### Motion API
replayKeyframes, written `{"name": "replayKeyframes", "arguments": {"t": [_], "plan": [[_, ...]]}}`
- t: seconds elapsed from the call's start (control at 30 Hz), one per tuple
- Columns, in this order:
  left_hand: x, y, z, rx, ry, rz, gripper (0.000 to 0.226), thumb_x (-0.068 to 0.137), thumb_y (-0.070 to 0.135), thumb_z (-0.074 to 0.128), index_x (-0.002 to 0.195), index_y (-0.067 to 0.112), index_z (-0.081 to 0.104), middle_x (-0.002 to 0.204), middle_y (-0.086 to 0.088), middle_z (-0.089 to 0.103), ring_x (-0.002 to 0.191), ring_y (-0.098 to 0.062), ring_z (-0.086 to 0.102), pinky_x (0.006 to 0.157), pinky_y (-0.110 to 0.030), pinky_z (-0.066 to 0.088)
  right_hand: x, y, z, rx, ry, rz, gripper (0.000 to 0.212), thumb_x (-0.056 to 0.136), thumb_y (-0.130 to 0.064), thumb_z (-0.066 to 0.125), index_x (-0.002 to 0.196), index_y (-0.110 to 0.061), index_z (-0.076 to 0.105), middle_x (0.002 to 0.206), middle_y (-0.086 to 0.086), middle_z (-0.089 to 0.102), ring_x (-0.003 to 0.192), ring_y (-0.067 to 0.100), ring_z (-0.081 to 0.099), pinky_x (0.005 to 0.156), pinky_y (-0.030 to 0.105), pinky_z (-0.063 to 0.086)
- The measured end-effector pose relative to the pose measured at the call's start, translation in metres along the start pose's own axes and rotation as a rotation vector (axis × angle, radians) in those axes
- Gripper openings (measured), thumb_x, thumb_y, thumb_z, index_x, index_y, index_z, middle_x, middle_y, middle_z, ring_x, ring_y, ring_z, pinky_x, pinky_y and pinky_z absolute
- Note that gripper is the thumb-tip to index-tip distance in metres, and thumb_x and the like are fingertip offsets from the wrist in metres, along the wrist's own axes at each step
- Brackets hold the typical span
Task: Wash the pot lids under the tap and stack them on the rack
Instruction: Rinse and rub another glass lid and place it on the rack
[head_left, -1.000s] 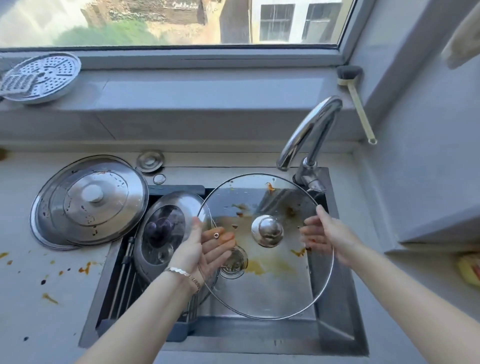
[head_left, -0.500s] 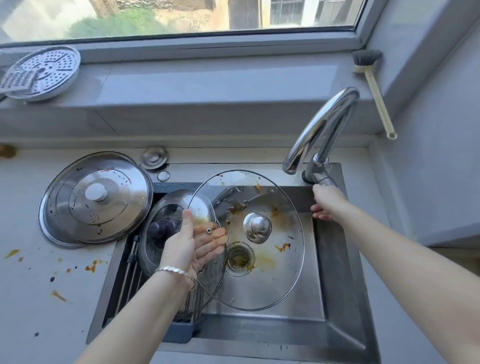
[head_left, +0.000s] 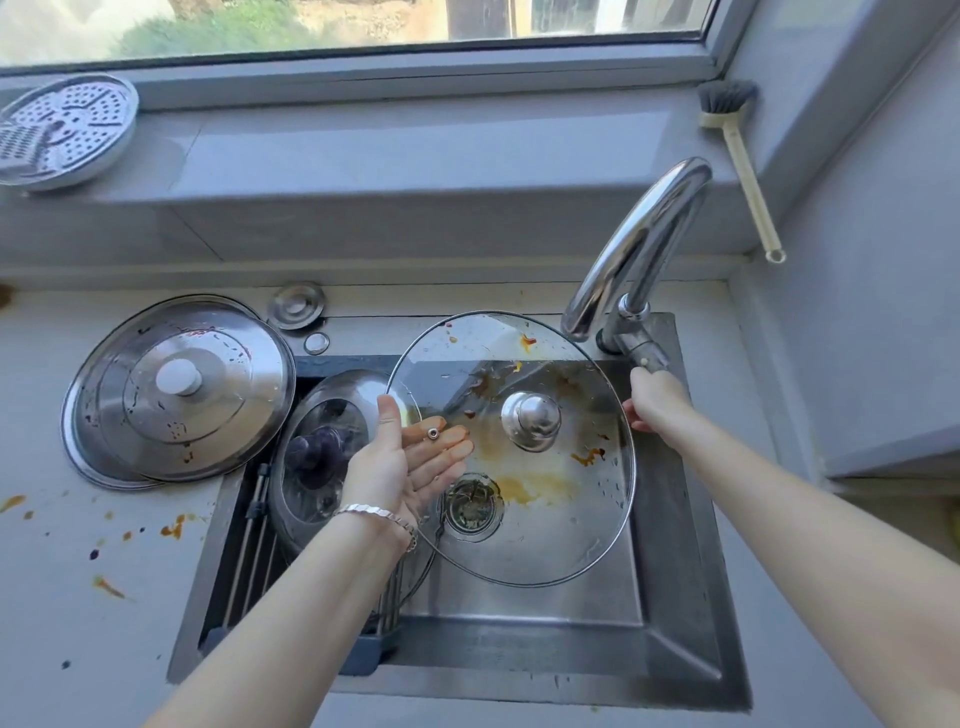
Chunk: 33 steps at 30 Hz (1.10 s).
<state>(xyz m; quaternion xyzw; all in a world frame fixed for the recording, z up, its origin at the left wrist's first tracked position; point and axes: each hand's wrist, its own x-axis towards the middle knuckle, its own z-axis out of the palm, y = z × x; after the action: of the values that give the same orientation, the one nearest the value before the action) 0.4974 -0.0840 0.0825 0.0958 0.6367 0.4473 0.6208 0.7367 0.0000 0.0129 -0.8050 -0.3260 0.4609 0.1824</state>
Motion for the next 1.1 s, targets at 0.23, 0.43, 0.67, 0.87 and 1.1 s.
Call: {"name": "replayKeyframes", "arguments": {"t": [0.23,0.43,0.67,0.87,1.1], "plan": [[0.000,0.003,0.005,0.006,0.005,0.005,0.055,0.089,0.057,0.037,0.084,0.006,0.058,0.062,-0.007,0.072,0.055,-0.016,0.071,0.053,-0.026,0.057,0.001,0.002,0.000,-0.044,0.016,0.036,0.047,0.095,-0.032,0.032,0.116,0.004,0.052,0.092,0.012,0.060,0.089,0.030,0.057,0.088,0.039,0.046],[-0.005,0.000,0.007,-0.029,0.042,0.013,0.055,0.089,0.057,0.037,0.083,0.006,0.057,0.061,-0.007,0.072,0.053,-0.016,0.070,0.051,-0.026,0.056,-0.082,-0.001,0.036,-0.161,0.135,-0.702,0.063,0.090,-0.041,0.030,0.141,-0.005,0.033,0.149,0.011,0.033,0.139,0.021,0.025,0.116,0.034,0.018],[-0.015,-0.004,0.005,-0.063,0.088,0.029,0.054,0.092,0.053,0.036,0.080,0.005,0.057,0.055,-0.005,0.070,0.049,-0.014,0.068,0.045,-0.023,0.054,-0.102,-0.002,0.054,-0.518,0.194,-1.015,0.050,0.088,-0.040,0.033,0.108,-0.004,0.062,0.103,0.014,0.063,0.098,0.034,0.060,0.084,0.040,0.043],[-0.024,-0.007,0.009,-0.048,0.128,0.073,0.053,0.092,0.052,0.039,0.078,0.004,0.057,0.055,-0.006,0.070,0.049,-0.017,0.068,0.042,-0.022,0.054,-0.118,-0.029,0.052,-0.785,0.201,-0.712,0.042,0.098,-0.043,0.026,0.113,-0.008,0.045,0.103,0.011,0.064,0.093,0.035,0.063,0.065,0.034,0.039],[-0.025,-0.004,-0.004,-0.073,0.167,0.106,0.051,0.091,0.052,0.041,0.074,0.005,0.054,0.053,-0.006,0.069,0.047,-0.016,0.067,0.039,-0.021,0.052,-0.116,-0.041,0.052,-0.586,-0.019,-0.560,0.050,0.096,-0.050,0.022,0.110,-0.012,0.051,0.109,0.017,0.062,0.105,0.034,0.056,0.079,0.038,0.040]]}}
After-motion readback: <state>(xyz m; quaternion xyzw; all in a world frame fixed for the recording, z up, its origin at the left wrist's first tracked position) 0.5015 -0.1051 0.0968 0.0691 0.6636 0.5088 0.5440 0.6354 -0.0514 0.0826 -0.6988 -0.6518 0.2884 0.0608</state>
